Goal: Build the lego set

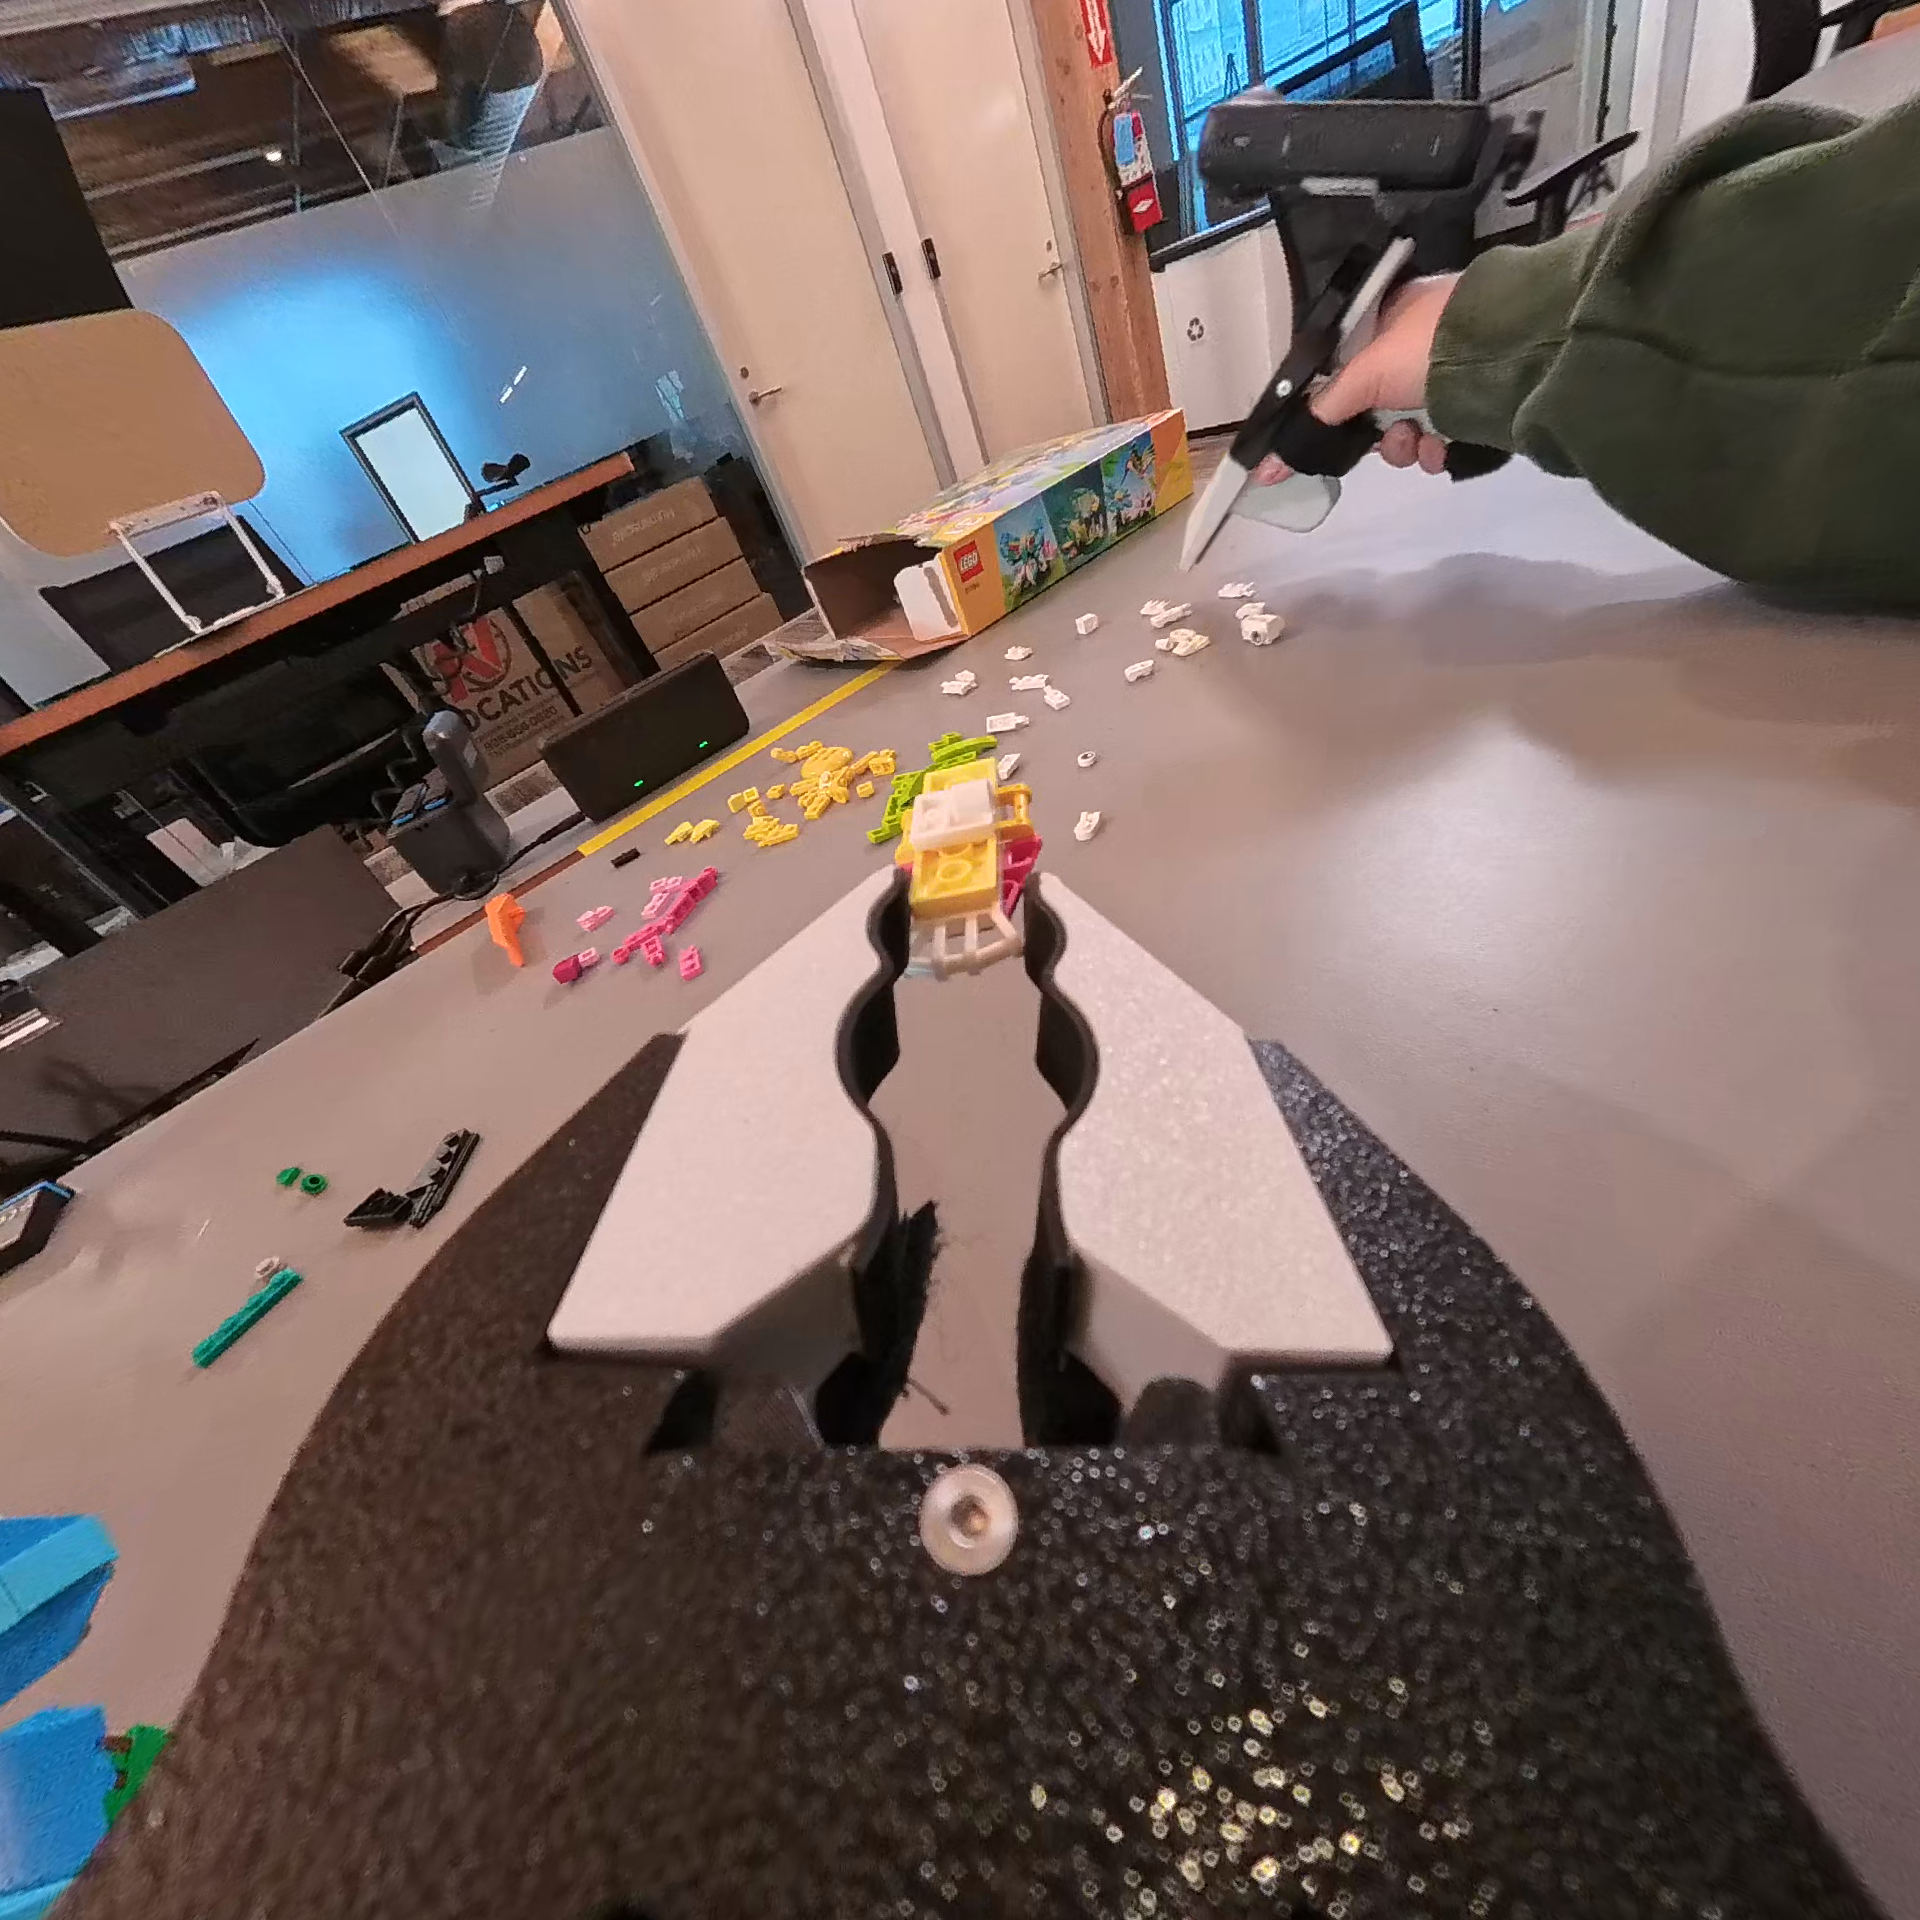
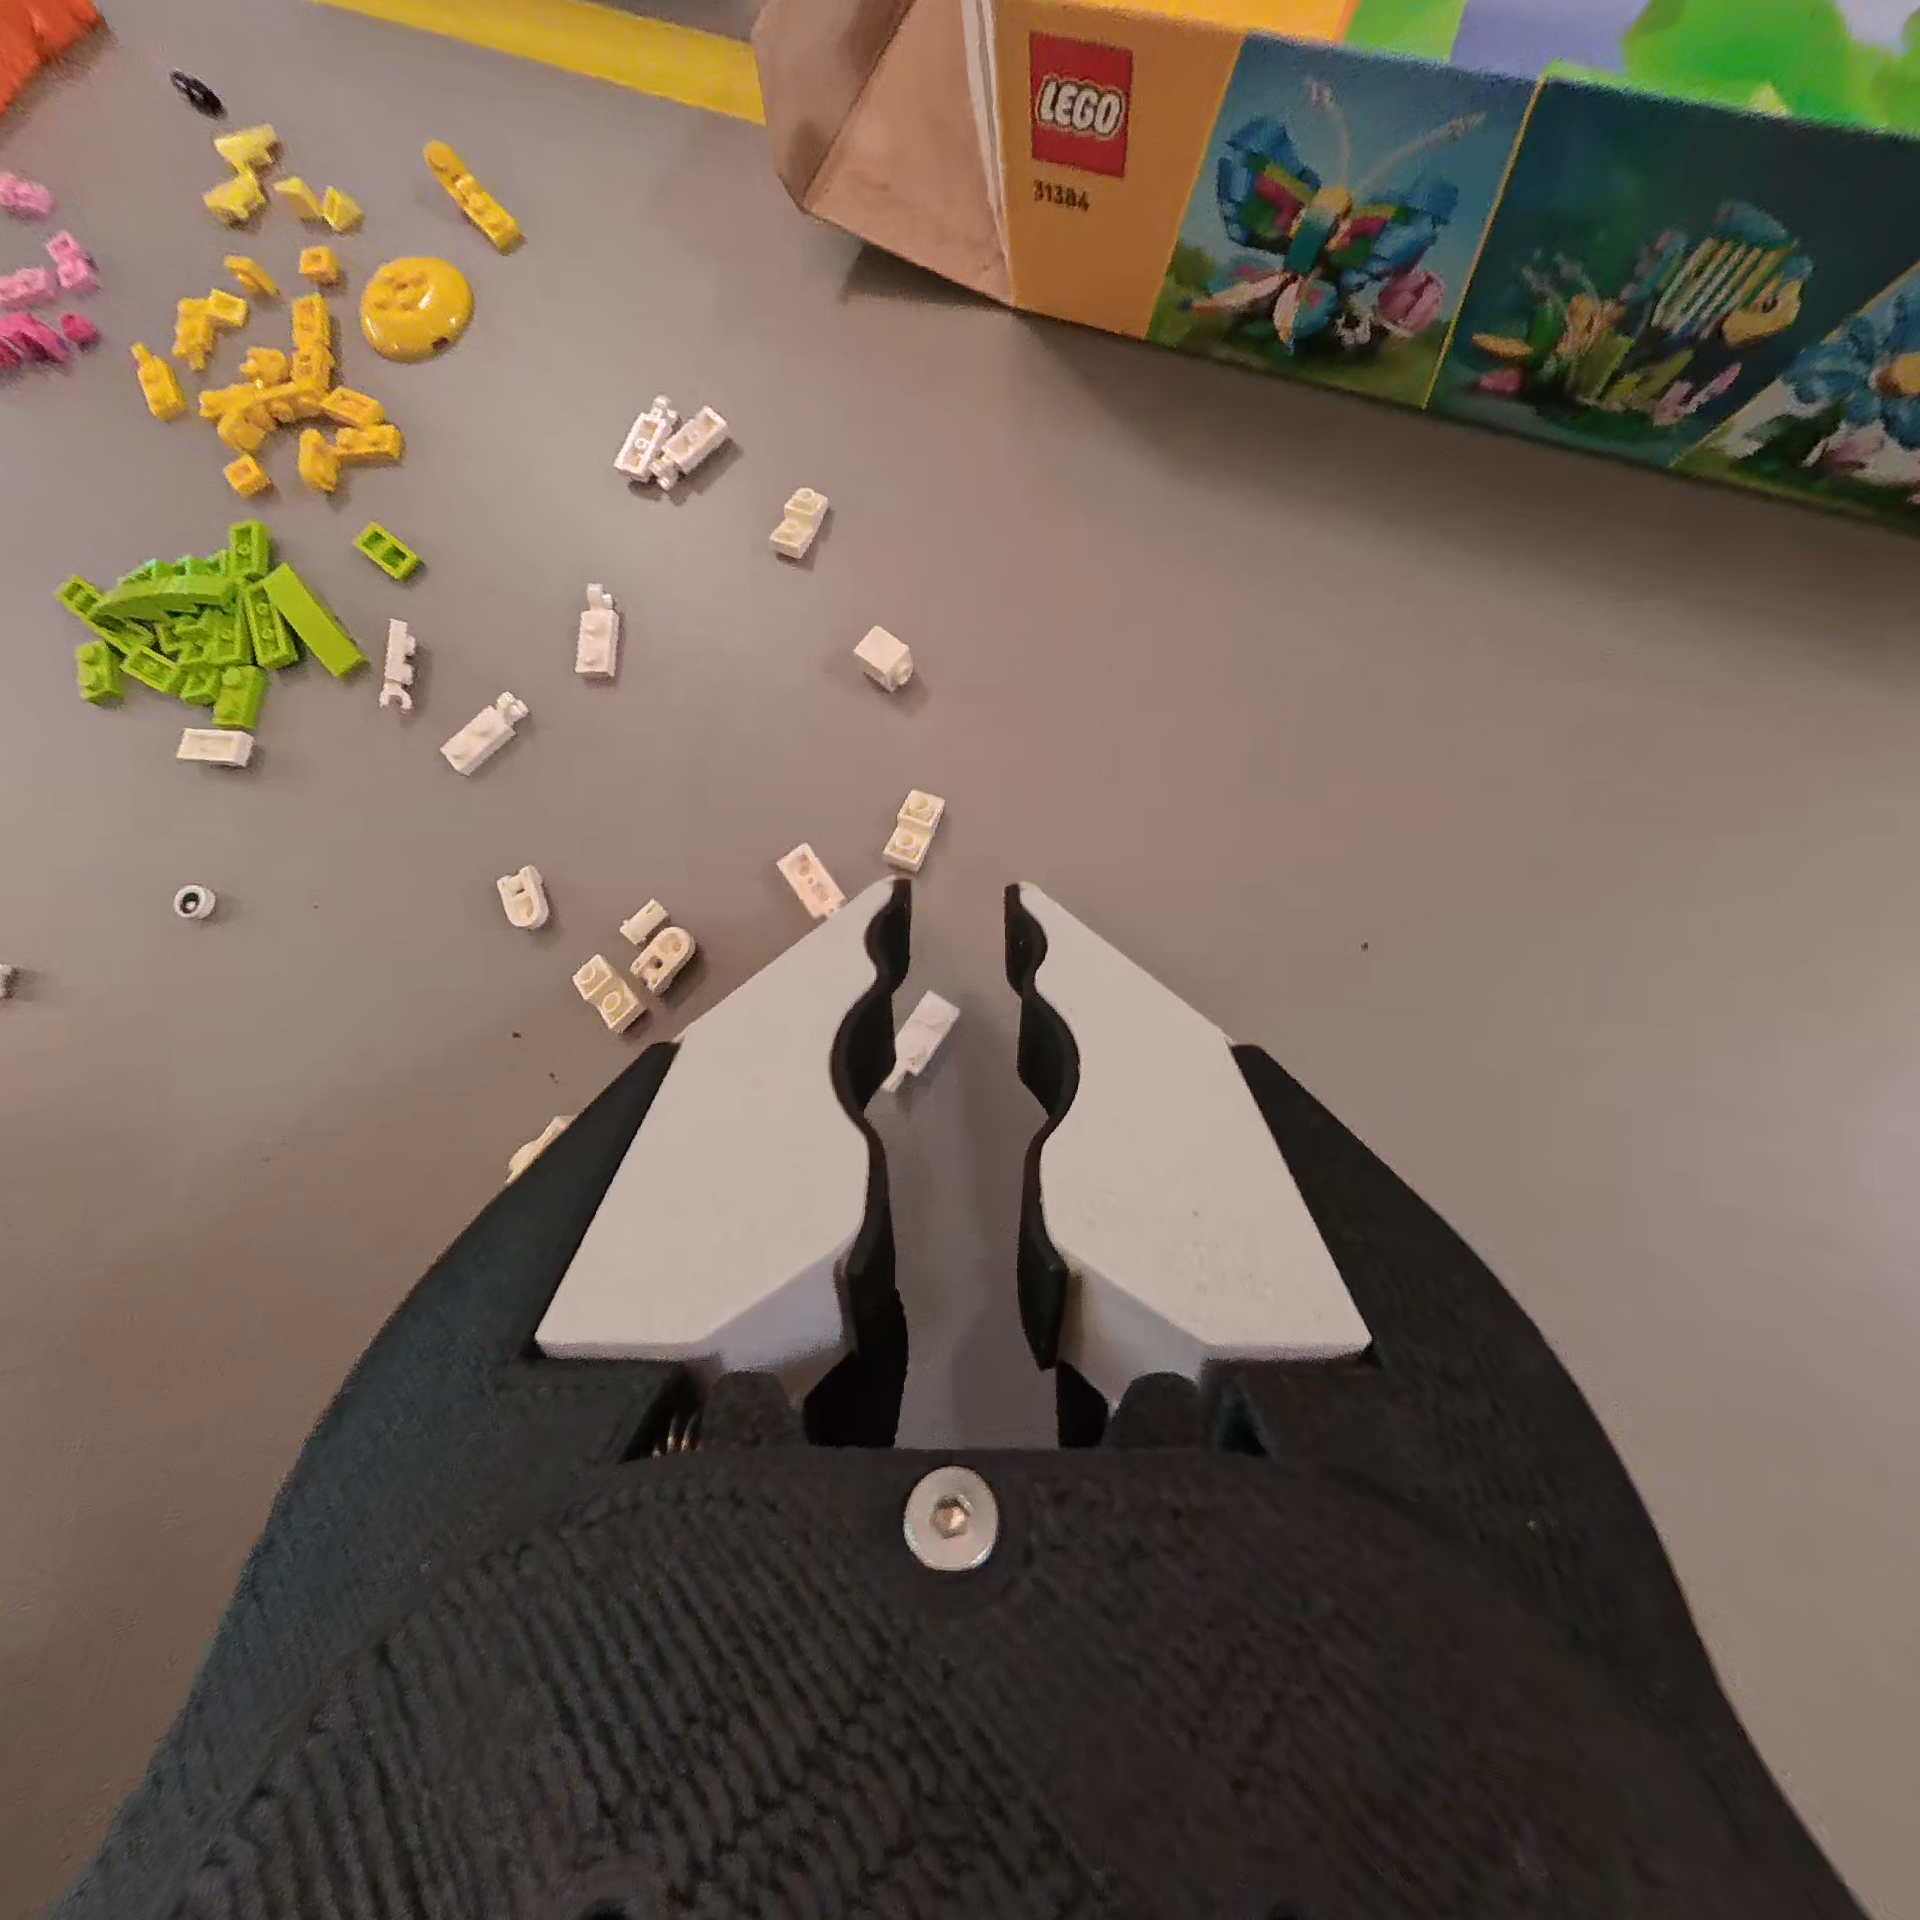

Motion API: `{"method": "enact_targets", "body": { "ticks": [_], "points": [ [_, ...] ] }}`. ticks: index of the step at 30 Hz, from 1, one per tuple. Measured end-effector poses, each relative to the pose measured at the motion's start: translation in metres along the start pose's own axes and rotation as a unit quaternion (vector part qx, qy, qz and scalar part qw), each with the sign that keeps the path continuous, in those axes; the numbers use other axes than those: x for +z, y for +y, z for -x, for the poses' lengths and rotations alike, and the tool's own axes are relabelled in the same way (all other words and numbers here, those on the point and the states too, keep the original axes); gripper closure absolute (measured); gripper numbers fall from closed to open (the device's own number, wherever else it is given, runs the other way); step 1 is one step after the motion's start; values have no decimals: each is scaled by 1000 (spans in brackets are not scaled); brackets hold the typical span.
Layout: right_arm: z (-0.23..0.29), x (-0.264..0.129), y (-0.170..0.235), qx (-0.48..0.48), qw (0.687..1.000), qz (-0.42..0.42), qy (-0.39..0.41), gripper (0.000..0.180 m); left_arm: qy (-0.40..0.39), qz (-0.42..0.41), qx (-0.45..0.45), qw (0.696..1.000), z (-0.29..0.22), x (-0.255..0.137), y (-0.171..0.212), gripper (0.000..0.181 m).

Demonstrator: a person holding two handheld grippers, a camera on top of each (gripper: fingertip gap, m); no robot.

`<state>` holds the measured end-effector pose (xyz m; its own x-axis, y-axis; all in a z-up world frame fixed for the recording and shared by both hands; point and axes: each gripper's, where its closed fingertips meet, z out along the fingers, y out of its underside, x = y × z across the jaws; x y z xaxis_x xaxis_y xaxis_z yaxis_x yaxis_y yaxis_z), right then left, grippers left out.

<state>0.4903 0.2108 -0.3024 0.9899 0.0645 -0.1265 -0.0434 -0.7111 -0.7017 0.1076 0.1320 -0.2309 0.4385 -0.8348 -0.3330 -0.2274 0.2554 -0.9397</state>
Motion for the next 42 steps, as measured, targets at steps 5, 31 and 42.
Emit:
{"method": "enact_targets", "body": {
  "ticks": [5, 31, 42],
  "points": [
    [16, -10, 12, -9, 1000, 6, -14, 165, 0, 0, 0, 1000, 0, 0, 0, 161],
    [170, 14, 3, -176, 967, -42, -177, 165, 5, 2, 3, 1000, -3, 2, 1, 162],
    [188, 50, -8, -142, 982, -26, -125, 156, 5, 0, 5, 1000, -3, 3, 0, 162]
  ]
}}
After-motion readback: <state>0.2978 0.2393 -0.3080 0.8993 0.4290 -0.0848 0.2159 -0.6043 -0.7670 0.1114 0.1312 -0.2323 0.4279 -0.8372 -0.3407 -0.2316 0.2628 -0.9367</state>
